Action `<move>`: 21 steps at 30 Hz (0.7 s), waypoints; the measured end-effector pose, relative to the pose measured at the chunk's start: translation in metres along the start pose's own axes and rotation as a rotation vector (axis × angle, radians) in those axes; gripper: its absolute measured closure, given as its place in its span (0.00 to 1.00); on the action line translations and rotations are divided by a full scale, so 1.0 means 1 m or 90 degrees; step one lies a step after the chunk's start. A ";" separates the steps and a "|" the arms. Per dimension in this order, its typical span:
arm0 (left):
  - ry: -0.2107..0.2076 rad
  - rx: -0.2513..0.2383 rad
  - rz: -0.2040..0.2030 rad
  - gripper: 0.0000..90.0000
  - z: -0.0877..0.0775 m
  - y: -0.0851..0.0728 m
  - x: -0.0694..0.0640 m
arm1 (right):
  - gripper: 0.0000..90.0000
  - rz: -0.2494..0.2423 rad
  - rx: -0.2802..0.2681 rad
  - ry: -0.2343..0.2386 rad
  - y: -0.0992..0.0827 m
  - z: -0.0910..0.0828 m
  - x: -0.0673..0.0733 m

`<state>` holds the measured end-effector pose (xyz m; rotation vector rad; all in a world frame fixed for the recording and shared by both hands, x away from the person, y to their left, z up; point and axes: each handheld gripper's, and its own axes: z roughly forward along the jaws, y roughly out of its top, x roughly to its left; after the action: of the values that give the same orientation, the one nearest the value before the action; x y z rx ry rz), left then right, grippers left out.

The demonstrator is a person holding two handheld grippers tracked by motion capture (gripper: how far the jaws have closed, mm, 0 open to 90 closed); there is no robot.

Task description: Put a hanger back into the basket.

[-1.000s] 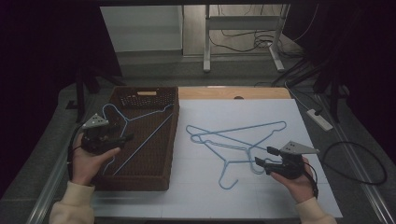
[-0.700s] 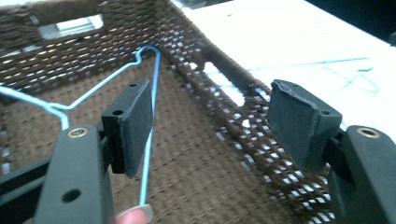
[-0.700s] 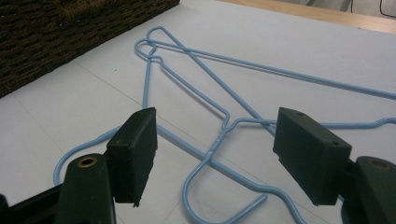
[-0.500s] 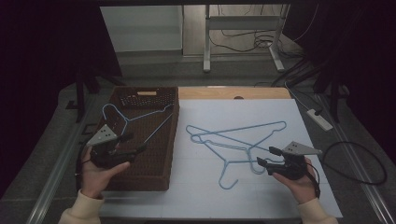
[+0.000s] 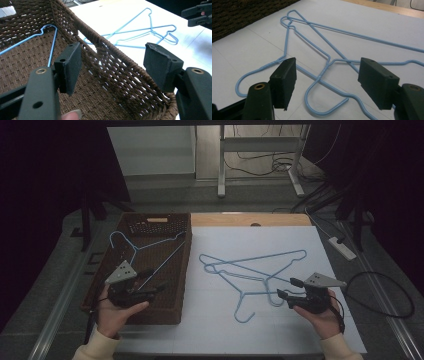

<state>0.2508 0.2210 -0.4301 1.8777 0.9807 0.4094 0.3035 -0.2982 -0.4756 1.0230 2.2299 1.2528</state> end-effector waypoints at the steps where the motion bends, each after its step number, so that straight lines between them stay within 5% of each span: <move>1: 0.003 0.000 0.002 0.36 0.000 0.000 0.000 | 0.35 -0.002 0.002 0.000 0.000 0.001 0.001; 21: 0.001 -0.011 0.001 0.36 -0.005 0.002 -0.002 | 0.35 -0.020 0.020 0.002 0.002 0.002 0.006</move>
<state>0.2468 0.2221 -0.4255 1.8633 0.9739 0.4180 0.3017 -0.2919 -0.4753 0.9944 2.2666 1.2100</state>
